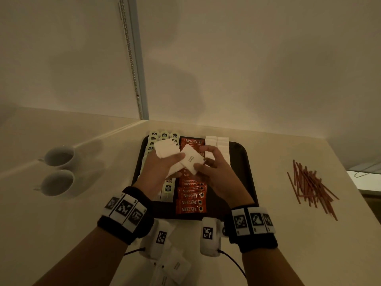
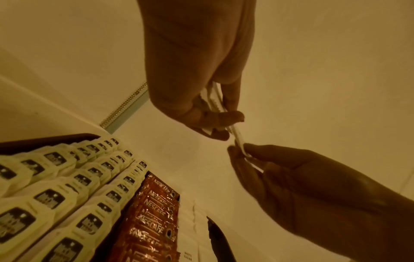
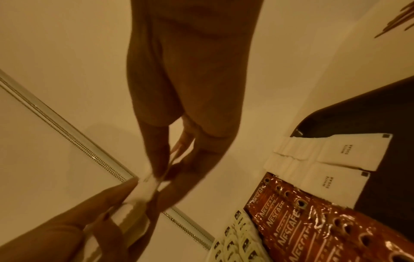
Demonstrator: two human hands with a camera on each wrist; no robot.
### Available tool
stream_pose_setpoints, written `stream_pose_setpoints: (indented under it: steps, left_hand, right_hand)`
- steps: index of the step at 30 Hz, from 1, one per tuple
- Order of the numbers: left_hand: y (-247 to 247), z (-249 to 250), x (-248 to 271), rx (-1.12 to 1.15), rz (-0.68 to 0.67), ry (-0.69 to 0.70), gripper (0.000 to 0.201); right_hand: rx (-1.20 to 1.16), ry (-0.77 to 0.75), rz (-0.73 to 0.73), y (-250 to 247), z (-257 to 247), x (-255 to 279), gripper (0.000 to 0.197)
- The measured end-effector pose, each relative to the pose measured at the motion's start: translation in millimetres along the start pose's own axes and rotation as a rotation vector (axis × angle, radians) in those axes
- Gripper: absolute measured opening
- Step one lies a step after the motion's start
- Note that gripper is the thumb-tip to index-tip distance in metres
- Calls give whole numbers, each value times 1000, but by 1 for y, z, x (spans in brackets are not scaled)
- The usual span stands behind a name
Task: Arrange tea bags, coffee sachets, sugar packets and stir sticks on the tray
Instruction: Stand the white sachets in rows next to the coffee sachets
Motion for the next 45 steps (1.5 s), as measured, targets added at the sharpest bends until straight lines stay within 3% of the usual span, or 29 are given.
stream_pose_setpoints:
  steps: [2, 6, 10, 14, 18, 21, 25, 30, 45]
  left_hand:
    - [-2, 3, -2, -52, 38, 18, 34]
    - [-4, 2, -1, -102, 38, 8, 36]
    - [-4, -3, 1, 40, 9, -99, 14]
    - [-9, -1, 5, 380, -62, -199, 20]
    - [-13, 0, 8, 444, -41, -210, 18]
    - [-16, -3, 7, 437, -12, -220, 17]
    - [-17, -7, 4, 391, 22, -218, 21]
    - [-14, -7, 3, 342, 45, -193, 16]
    - [-21, -9, 0, 315, 74, -193, 14]
  right_hand:
    - [72, 37, -45, 1, 6, 1, 31]
    - [52, 19, 25, -3, 18, -1, 24]
    - [26, 9, 69, -14, 25, 0, 21]
    - [28, -43, 319, -64, 21, -2, 21]
    - [297, -10, 610, -126, 31, -7, 16]
    - [436, 82, 695, -157, 54, -13, 18]
    - [591, 178, 626, -165, 83, -20, 21]
    - [563, 246, 512, -140, 104, -29, 23]
    - [667, 251, 589, -124, 112, -52, 28]
Point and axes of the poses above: each hand's wrist, its own x-axis away from the middle knuckle, its own y-axis out of the palm, z = x × y, the point moved 4 cm from there along -x, towards the middle knuckle
